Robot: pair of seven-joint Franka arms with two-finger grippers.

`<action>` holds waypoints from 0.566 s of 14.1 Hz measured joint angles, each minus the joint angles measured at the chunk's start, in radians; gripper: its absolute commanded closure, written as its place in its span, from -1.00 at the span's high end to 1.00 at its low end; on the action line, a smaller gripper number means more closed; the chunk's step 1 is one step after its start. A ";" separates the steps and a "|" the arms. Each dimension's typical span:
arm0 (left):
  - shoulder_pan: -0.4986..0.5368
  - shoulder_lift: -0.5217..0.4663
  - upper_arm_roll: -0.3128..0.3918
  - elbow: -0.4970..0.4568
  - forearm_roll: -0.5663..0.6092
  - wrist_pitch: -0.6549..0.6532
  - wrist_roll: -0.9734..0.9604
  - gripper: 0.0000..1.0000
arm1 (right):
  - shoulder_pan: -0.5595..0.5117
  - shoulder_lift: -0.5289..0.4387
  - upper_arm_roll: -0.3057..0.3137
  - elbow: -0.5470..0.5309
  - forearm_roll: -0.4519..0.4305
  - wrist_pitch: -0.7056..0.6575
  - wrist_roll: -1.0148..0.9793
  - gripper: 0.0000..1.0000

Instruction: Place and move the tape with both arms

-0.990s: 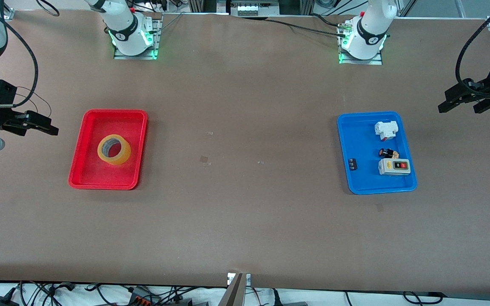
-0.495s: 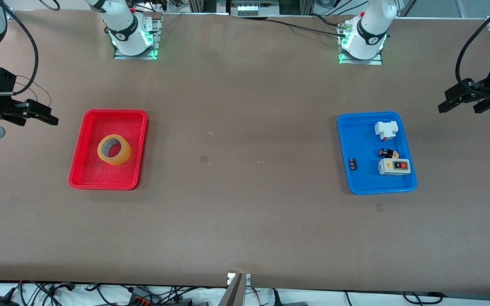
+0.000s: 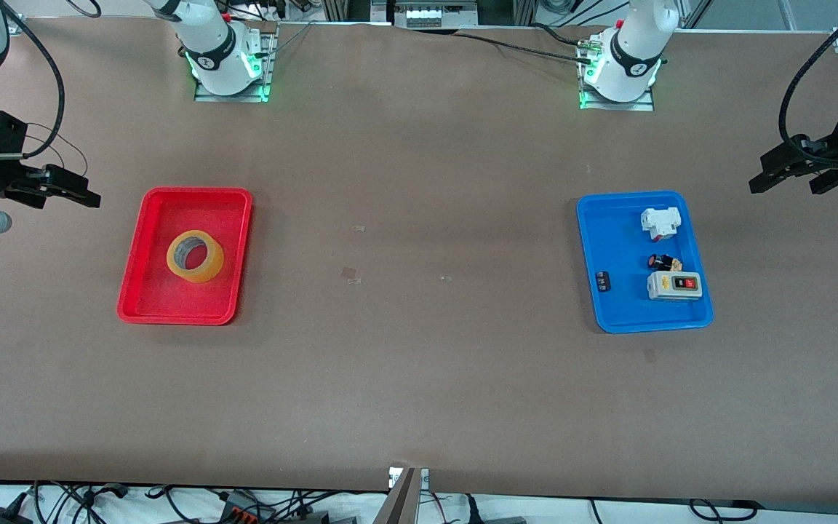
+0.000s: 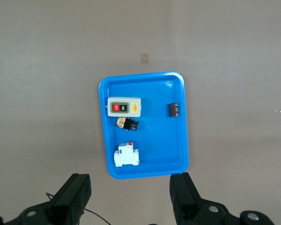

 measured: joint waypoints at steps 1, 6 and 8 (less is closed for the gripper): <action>0.000 0.000 0.000 0.000 0.000 0.000 0.000 1.00 | 0.000 -0.001 0.000 0.000 0.000 0.003 0.000 1.00; 0.000 0.000 0.000 0.000 0.000 0.000 0.000 1.00 | 0.001 -0.027 0.000 -0.026 -0.030 0.066 0.000 1.00; 0.000 0.000 0.000 0.000 0.000 0.000 0.000 1.00 | 0.002 -0.045 0.000 -0.044 -0.031 0.069 0.000 1.00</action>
